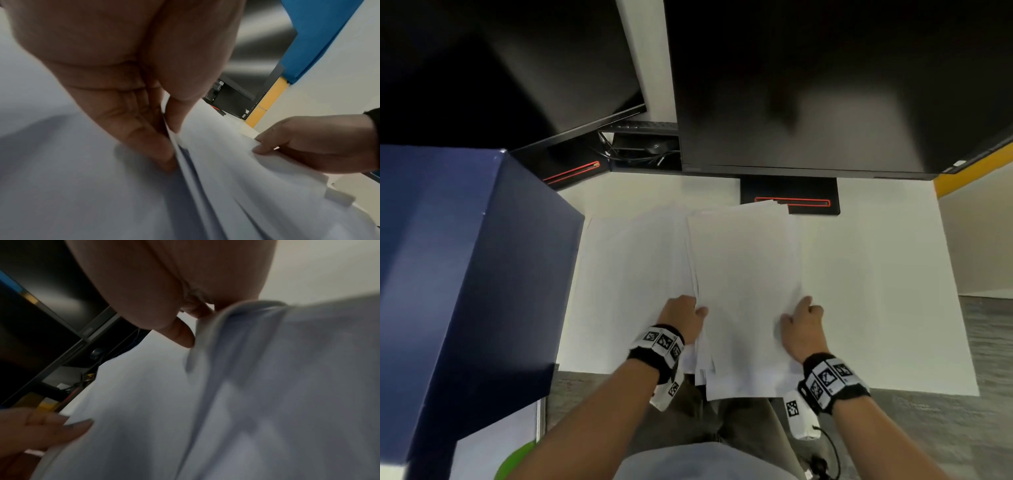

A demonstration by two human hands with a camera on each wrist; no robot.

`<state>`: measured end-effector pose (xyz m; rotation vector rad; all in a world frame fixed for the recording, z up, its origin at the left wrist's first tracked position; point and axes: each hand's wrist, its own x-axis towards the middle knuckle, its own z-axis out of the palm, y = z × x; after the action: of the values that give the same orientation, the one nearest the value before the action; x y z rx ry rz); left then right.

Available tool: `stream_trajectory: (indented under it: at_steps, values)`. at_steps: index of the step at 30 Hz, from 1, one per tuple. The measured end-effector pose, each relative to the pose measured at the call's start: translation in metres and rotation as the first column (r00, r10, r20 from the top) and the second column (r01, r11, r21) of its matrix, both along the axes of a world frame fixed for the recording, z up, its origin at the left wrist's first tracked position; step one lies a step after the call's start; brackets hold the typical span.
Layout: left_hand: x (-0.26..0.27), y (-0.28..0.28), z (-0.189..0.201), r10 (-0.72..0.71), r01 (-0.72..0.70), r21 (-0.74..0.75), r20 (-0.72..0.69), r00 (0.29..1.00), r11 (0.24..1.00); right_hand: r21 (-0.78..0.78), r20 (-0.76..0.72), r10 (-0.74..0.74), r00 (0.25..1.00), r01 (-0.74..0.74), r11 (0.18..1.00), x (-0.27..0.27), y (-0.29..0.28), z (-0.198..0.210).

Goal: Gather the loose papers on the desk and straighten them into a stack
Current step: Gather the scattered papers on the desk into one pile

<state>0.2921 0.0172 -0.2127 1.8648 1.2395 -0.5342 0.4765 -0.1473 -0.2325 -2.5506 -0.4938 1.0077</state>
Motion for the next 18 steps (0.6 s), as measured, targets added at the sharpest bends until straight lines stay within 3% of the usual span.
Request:
stream_trajectory:
  at_steps: [2,5,8,12,14,18]
  values:
    - [-0.010,0.001,0.003,0.011,-0.012,0.041,0.009,1.000,0.999,-0.045,0.002,-0.054,0.999,0.055,0.997,0.003,-0.004,0.005]
    - [-0.038,0.031,0.003,0.244,-0.244,0.254,0.032,0.969,0.936,-0.020,0.058,-0.216,0.975,0.218,0.976,0.023,-0.004,0.015]
    - [-0.053,0.068,0.002,0.596,-0.546,0.412,0.008,0.803,0.730,0.035,0.038,-0.314,0.949,0.313,0.949,0.046,0.009,0.022]
    - [-0.050,0.095,0.012,0.834,-0.816,0.218,0.014,0.551,0.536,0.101,-0.054,-0.301,0.952,0.305,0.947,0.056,0.040,0.022]
    - [-0.048,0.100,0.013,0.813,-0.806,0.122,-0.005,0.582,0.579,0.122,-0.083,-0.232,0.969,0.241,0.963,0.050,0.056,0.019]
    - [-0.028,0.088,0.005,0.598,-0.603,0.039,0.093,0.796,0.797,0.128,-0.069,-0.084,0.994,0.093,0.987,0.034,0.075,0.006]
